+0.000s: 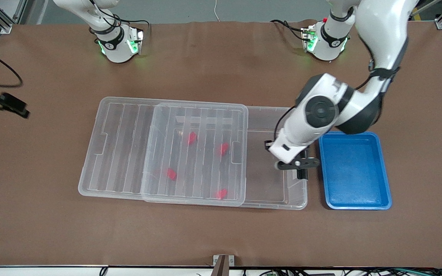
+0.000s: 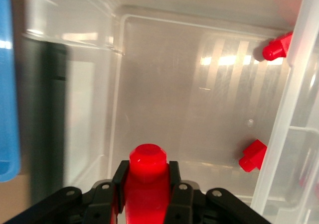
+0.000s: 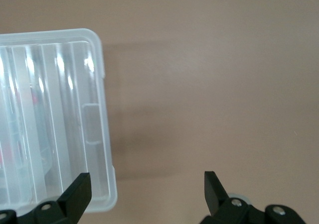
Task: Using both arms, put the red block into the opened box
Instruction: 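Lift the red block with the left gripper and carry it over the box opening, then lower the red block into the box and open the left gripper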
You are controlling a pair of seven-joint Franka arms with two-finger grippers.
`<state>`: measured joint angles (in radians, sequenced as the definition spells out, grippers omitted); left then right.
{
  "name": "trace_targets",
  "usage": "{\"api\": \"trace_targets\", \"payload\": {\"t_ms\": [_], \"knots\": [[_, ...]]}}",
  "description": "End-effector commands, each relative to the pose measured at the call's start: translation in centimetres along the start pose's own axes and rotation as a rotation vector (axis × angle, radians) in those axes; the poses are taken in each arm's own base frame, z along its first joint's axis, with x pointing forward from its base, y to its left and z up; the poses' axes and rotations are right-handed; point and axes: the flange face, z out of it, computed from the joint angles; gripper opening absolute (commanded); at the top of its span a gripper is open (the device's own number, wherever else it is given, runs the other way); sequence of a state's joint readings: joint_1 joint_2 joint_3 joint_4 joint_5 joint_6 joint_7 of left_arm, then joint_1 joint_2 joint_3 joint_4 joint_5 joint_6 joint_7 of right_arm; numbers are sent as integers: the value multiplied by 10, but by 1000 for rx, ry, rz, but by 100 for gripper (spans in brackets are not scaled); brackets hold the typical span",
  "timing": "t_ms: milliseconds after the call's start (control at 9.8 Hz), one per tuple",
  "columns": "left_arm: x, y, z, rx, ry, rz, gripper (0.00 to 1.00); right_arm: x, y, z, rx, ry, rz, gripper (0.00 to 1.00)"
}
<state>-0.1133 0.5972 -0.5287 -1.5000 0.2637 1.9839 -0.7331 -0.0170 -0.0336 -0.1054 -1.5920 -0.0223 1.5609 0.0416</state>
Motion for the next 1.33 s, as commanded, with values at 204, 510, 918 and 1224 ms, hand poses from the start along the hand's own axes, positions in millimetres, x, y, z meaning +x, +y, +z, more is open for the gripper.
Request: {"api": "trace_targets", "payload": {"t_ms": [204,510,918,1224], "knots": [[16,1,114,-14,-30,26,1,-13,18,-17,29,-32,28,100],[15,-1,163,8,-58,61,23,-13,19,-17,28,-32,-13,100],[17,2,166,-6,-39,56,100,-13,19,-17,28,-32,-15,100],[22,-10,81,46,17,40,100,-13,19,-17,28,-35,-13,100]]}}
